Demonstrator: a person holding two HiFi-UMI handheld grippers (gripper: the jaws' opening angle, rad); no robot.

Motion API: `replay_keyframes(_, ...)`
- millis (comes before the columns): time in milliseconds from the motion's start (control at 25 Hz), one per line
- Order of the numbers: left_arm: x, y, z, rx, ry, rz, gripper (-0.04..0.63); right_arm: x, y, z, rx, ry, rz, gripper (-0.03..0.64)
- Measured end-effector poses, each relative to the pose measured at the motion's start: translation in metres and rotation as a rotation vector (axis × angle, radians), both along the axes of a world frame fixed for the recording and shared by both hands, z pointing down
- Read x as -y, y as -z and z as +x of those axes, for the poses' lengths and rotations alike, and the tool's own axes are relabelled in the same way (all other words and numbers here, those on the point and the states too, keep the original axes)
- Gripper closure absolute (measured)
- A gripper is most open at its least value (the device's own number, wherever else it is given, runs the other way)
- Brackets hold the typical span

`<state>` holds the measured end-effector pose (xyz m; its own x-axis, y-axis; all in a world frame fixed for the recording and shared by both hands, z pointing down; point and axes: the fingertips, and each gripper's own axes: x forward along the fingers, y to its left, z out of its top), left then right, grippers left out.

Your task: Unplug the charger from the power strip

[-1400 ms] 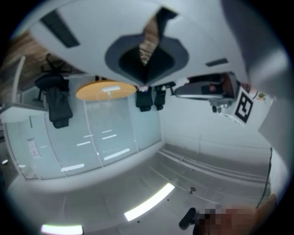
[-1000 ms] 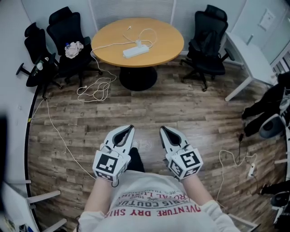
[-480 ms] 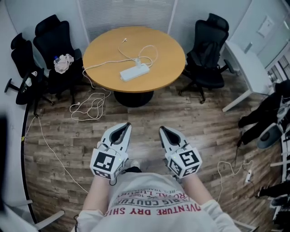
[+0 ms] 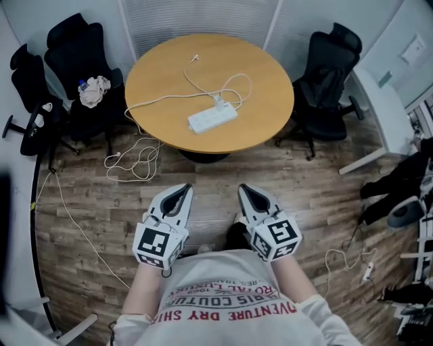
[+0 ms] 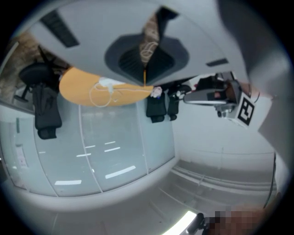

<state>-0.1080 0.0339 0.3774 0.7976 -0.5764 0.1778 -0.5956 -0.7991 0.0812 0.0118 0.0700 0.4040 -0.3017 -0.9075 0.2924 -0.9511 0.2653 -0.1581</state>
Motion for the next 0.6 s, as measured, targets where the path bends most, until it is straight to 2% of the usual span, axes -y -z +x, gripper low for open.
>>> replay_keyframes(160, 0.032, -0.009, 0.004, 0.002, 0.046, -0.016, 0.561, 0.043, -0.007, 0.01, -0.009, 0.048, -0.005, 0.588)
replay_keyframes(360, 0.093, -0.018, 0.012, 0.01, 0.146, -0.027, 0.561, 0.11, -0.013, 0.027, 0.0, 0.12, -0.003, 0.588)
replay_keyframes(600, 0.169, -0.01, 0.048, 0.023, 0.233, -0.012, 0.561, 0.199, -0.016, 0.062, -0.009, 0.214, -0.011, 0.588)
